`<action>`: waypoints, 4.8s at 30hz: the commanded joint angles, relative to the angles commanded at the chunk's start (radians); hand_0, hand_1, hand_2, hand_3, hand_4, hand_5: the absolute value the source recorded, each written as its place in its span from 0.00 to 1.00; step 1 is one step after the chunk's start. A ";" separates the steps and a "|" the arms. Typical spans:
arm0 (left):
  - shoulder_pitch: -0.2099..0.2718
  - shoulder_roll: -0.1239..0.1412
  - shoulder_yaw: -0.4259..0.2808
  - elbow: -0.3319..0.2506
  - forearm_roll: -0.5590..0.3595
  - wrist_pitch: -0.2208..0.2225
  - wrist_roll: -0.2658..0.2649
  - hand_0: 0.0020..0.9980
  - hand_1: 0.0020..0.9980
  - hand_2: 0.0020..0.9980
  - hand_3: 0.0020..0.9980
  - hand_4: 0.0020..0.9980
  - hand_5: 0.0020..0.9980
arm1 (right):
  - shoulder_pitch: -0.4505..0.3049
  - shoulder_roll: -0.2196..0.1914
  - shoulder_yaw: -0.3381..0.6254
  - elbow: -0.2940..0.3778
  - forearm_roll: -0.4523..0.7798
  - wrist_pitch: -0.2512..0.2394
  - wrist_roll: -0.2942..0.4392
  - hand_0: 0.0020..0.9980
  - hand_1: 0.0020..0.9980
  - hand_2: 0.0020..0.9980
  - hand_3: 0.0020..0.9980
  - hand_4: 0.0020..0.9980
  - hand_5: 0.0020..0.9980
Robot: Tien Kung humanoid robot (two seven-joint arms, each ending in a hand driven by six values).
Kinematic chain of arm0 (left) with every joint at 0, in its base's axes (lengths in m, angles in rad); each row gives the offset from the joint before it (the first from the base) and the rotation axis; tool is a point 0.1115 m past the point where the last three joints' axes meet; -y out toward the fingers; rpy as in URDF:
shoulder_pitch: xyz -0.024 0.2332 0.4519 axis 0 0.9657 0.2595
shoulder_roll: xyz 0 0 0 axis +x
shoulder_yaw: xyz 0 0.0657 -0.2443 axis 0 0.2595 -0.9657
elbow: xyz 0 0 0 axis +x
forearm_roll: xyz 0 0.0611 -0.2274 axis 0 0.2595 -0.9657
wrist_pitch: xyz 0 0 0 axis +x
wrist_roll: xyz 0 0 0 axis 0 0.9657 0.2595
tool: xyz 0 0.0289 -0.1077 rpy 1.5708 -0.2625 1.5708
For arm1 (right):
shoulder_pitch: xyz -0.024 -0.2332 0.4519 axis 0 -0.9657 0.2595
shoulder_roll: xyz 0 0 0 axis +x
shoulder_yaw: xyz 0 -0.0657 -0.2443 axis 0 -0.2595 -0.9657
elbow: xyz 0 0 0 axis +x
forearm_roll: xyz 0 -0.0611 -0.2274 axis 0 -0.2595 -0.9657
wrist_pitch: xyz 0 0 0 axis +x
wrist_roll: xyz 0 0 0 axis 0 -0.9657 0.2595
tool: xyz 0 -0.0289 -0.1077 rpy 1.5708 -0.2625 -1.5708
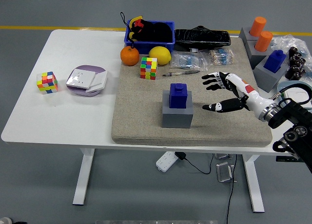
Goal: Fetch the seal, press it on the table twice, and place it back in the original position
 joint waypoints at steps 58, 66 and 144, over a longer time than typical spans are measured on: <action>-0.001 -0.008 0.015 0.000 -0.001 -0.002 0.004 0.79 0.74 0.74 0.76 0.62 0.44 | 0.185 0.078 -0.297 -0.162 0.102 -0.120 0.088 0.70 0.60 0.67 0.73 0.81 0.00; -0.001 -0.009 0.015 0.000 -0.003 -0.002 0.003 0.79 0.74 0.74 0.76 0.62 0.44 | 0.193 0.080 -0.305 -0.165 0.112 -0.109 0.090 0.75 0.70 0.74 0.80 0.94 0.00; 0.002 -0.014 0.015 0.003 -0.008 -0.003 0.004 0.79 0.74 0.74 0.76 0.62 0.44 | 0.190 0.075 -0.313 -0.165 0.108 -0.216 0.132 0.57 0.43 0.45 0.46 0.76 0.00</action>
